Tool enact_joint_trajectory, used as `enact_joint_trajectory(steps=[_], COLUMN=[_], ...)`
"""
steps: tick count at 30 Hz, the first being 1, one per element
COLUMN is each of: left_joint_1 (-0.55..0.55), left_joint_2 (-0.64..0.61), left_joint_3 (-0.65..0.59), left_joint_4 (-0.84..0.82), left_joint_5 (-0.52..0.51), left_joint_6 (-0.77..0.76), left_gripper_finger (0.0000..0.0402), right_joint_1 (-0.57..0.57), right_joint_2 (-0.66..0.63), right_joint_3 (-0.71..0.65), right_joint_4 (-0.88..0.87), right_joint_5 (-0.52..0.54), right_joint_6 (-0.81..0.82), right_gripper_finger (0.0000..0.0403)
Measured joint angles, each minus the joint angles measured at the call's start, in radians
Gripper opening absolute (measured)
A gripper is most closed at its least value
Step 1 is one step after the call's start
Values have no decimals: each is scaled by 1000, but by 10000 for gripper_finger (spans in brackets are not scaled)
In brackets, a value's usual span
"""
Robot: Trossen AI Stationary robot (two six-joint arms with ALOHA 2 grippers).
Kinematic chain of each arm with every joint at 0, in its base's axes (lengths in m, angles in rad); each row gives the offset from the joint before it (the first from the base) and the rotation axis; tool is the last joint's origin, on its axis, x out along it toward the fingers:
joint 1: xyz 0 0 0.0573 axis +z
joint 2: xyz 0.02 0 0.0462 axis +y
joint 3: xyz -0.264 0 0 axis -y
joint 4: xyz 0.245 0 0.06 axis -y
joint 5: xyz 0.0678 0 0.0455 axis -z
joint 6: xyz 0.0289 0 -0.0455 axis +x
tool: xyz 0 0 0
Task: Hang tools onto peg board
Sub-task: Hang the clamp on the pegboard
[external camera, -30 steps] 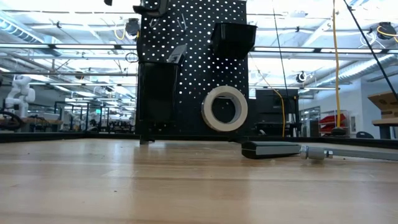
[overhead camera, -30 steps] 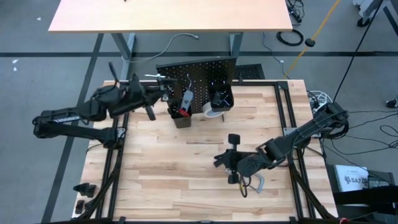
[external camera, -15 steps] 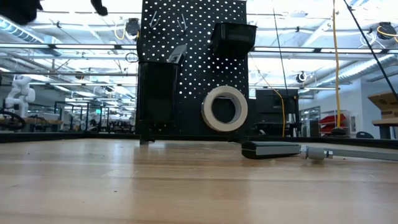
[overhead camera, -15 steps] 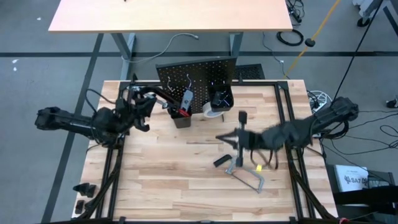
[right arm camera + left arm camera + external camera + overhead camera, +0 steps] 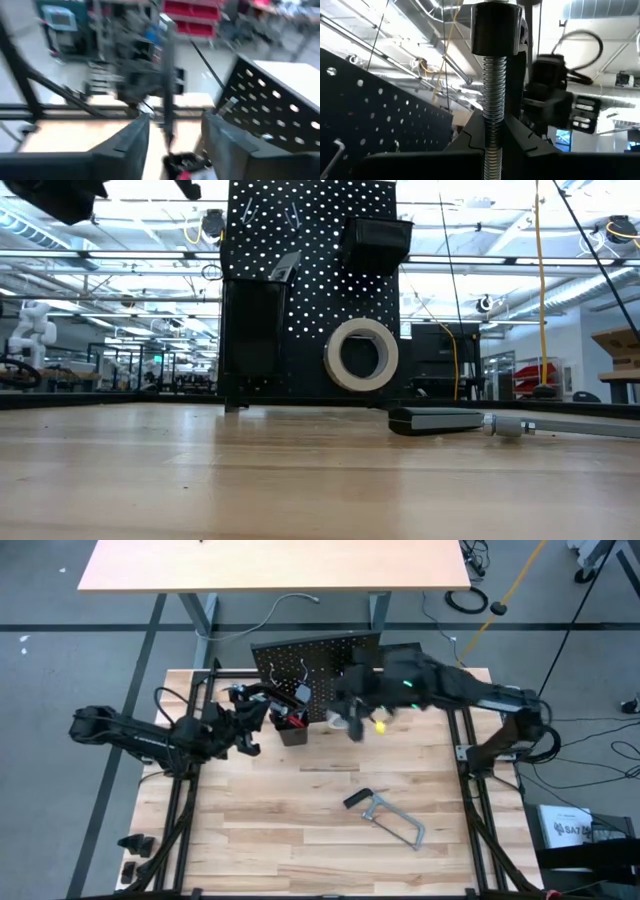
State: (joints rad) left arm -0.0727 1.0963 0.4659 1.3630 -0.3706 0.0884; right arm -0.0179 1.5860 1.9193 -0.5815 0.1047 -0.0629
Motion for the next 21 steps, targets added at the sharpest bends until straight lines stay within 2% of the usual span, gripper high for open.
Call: enact_joint_trajectory(steps=[3, 7, 17, 21], left_joint_1=[0, 0, 0, 0], left_joint_2=[22, 31, 30, 44], left_joint_3=[28, 40, 42, 52], left_joint_4=[-3, -12, -7, -11], left_joint_5=[-1, 0, 0, -1], left_joint_6=[-2, -2, -4, -27], left_gripper_finger=[24, 24, 24, 24], right_joint_1=[-26, -26, -45, -54], right_joint_2=[94, 157, 191, 220], right_joint_3=[108, 184, 204, 202], right_joint_4=[-84, -94, -42, -30], right_joint_5=[-3, -33, -59, -60], right_joint_6=[-24, -68, -75, -74], right_gripper_finger=[203, 211, 190, 166])
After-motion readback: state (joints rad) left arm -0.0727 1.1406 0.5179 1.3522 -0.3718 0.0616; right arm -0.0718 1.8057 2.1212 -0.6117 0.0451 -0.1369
